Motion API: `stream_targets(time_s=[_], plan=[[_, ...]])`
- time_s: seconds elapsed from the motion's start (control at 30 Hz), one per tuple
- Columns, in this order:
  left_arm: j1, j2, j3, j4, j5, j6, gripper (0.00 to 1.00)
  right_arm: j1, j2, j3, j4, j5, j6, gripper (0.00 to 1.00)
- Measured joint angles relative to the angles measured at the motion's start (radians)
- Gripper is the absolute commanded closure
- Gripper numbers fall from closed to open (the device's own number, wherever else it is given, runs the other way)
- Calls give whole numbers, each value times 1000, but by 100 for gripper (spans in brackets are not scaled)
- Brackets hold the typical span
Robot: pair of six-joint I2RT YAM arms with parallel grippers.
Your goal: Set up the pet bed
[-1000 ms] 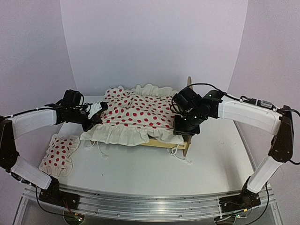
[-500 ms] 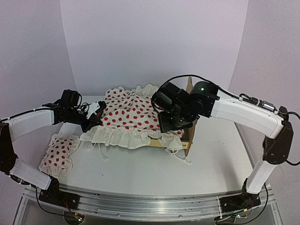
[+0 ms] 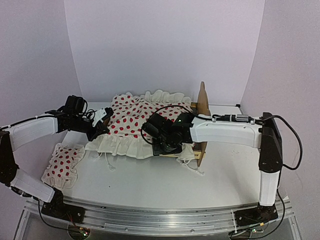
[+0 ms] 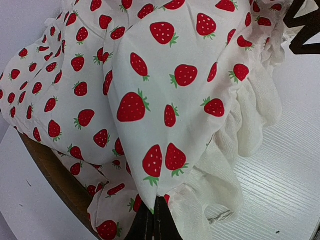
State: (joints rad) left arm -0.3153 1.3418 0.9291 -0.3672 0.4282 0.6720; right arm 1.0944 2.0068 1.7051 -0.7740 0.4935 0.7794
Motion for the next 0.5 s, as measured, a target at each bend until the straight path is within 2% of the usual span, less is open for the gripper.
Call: stream_targets(time_s=[0.17, 0.23, 0.3, 0.47, 0.5], plan=[[0, 0, 0, 0, 0, -1, 100, -38, 3, -35, 90, 20, -4, 44], [0, 0, 0, 1, 2, -1, 100, -50, 3, -53, 131, 36, -19, 49], [0, 0, 0, 2, 7, -2, 100, -64, 3, -73, 165, 49, -40, 59], [0, 0, 0, 9, 12, -10, 100, -93, 3, -124, 233, 67, -80, 97], [0, 0, 0, 11, 14, -10, 100, -98, 3, -134, 244, 68, -91, 100]])
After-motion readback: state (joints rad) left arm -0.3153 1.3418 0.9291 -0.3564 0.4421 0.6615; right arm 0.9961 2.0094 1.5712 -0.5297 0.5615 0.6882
